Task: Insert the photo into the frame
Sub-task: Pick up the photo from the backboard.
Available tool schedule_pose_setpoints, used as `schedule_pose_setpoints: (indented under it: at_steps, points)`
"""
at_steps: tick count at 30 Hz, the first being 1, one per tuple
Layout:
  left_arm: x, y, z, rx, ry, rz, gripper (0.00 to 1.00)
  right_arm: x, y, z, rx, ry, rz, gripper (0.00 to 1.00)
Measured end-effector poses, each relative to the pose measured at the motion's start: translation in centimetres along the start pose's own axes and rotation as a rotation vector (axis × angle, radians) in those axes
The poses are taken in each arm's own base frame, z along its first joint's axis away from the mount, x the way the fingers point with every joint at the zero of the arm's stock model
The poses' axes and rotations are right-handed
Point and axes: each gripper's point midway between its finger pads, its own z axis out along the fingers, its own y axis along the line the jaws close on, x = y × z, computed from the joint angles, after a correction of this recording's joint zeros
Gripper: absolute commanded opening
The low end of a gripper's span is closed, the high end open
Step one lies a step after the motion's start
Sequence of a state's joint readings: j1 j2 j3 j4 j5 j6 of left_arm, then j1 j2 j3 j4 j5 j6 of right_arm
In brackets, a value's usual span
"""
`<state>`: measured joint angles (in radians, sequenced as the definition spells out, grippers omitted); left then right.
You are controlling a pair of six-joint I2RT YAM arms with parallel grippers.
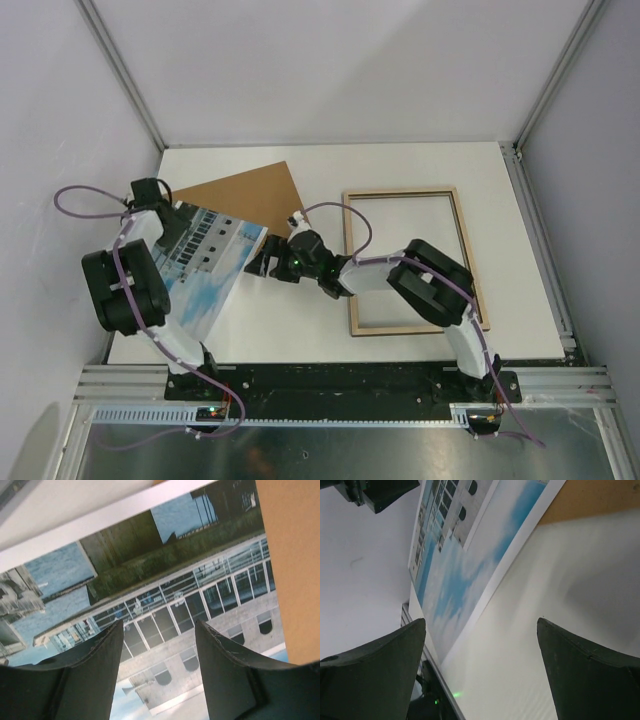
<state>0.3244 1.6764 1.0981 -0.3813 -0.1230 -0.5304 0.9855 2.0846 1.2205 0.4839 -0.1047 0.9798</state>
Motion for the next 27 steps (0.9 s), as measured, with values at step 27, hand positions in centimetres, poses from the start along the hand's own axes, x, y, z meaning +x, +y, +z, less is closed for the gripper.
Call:
schedule_pose_setpoints:
  at_steps: [27]
  points:
    - [-3.3, 0.7, 6.8, -0.118, -0.001, -0.003, 0.6, -2.9, -0.7, 7.7, -0.003, -0.123, 0.042, 0.97]
